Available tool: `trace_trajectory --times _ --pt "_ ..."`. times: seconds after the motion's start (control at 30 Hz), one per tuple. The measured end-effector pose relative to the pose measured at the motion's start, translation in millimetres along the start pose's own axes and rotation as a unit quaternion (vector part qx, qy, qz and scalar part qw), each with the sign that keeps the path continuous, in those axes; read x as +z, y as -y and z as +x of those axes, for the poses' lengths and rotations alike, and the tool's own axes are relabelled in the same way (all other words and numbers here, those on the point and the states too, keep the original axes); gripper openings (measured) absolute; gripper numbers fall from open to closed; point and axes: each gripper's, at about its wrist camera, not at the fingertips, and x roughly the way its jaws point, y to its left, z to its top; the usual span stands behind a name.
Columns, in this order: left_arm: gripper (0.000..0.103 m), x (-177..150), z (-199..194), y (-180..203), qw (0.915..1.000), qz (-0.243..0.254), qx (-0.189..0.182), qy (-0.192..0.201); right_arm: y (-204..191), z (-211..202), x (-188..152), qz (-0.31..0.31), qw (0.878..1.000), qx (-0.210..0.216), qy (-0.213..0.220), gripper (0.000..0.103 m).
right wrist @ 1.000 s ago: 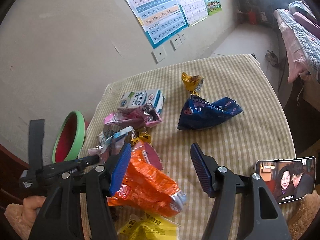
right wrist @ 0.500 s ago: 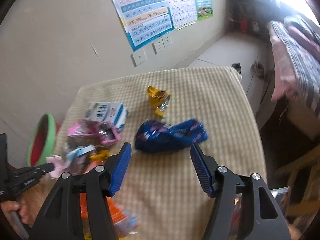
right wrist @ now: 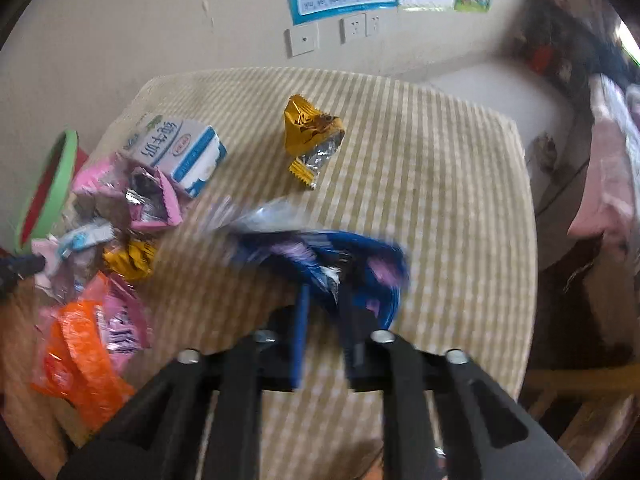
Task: Collect trash
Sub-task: 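Grasp the pink paper wrapper with the left tool while the right tool grasps the blue wrapper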
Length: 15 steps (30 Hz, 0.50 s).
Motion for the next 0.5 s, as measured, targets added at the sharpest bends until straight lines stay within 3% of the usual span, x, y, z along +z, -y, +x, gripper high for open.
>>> trace_trajectory --times 0.03,0.23,0.37,0.5 --pt "0.022 0 0 -1 1.0 -0.002 0.001 0.0 2 -5 -3 0.017 1.0 0.015 0.008 0.003" --pt "0.035 0 -1 -1 0.9999 -0.01 -0.004 0.001 -1 -33 -20 0.085 0.993 0.079 0.025 0.003" --pt "0.041 -5 10 1 0.9995 -0.021 -0.012 -0.019 -8 -44 -24 0.101 0.991 0.085 0.034 0.003" --pt "0.039 -8 14 1 0.9995 -0.021 -0.014 -0.019 -8 -54 -32 0.14 0.984 0.09 0.056 0.003"
